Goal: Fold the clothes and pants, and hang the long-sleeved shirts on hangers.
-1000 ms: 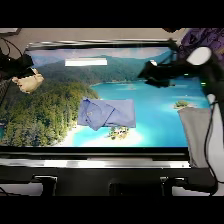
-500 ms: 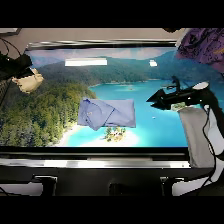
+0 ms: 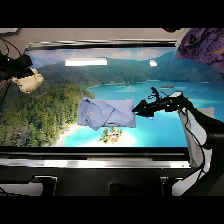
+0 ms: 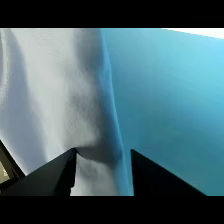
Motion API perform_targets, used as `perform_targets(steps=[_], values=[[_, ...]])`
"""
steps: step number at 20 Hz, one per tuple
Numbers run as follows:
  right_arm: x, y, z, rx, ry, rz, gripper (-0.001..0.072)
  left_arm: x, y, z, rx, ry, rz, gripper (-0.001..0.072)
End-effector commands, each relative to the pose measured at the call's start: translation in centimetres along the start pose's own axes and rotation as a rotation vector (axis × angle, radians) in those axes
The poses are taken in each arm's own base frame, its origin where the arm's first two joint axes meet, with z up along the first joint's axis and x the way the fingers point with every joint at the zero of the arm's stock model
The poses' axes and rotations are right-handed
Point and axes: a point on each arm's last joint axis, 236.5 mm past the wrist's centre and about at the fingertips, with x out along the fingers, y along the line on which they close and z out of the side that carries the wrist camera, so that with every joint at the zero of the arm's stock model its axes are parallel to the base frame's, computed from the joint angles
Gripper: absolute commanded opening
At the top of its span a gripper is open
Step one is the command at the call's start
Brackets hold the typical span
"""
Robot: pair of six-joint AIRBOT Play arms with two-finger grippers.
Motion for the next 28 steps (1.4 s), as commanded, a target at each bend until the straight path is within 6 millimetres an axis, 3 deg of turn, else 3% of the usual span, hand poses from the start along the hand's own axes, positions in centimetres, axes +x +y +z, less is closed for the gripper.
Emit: perform_targets(steps=[1,2,4,7,10,12,15,17,23,26,28], values=[[1.5,0.1,-0.2,-0.007,0.009,-0.005,0.0332,0.0,0.0,0.0,-0.011,0.000,0.000,0.0019],[1.7,0.2,-0.2,-0.004,0.011,-0.008,0.0330,0.0,0.0,0.0,-0.011,0.000,0.000,0.0019],[1.9,0.2,-0.2,0.004,0.009,-0.014,0.0239,0.0,0.0,0.0,-0.011,0.000,0.000,0.0019],[2.7,1.7,-0.5,0.000,0.021,0.022,0.0031,0.0,0.0,0.0,-0.011,0.000,0.000,0.0019],[0.5,5.1,1.9,0.000,-0.064,0.081,0.0029,0.0,0.0,0.0,-0.011,0.000,0.000,0.0019],[-3.1,7.0,4.9,-0.002,-0.154,0.069,0.0029,0.0,0.0,0.0,-0.011,0.001,0.000,0.0019],[-10.9,9.9,10.0,-0.014,-0.338,0.070,0.0029,0.0,0.0,-0.2,-0.011,0.010,0.002,0.0019],[-16.0,10.3,12.3,-0.005,-0.446,0.031,0.0029,0.0,0.1,-0.3,-0.011,0.014,0.004,0.0019],[-30.0,8.1,16.5,0.120,-0.787,-0.078,0.0029,0.0,0.1,-0.4,-0.010,0.018,0.005,0.0019],[-36.8,5.8,16.9,0.235,-0.957,-0.098,0.0029,0.0,0.1,-0.4,-0.011,0.018,0.005,0.0019],[-40.8,4.0,16.1,0.319,-1.058,-0.140,0.0029,0.0,0.2,-0.7,-0.011,0.028,0.008,0.0019]])
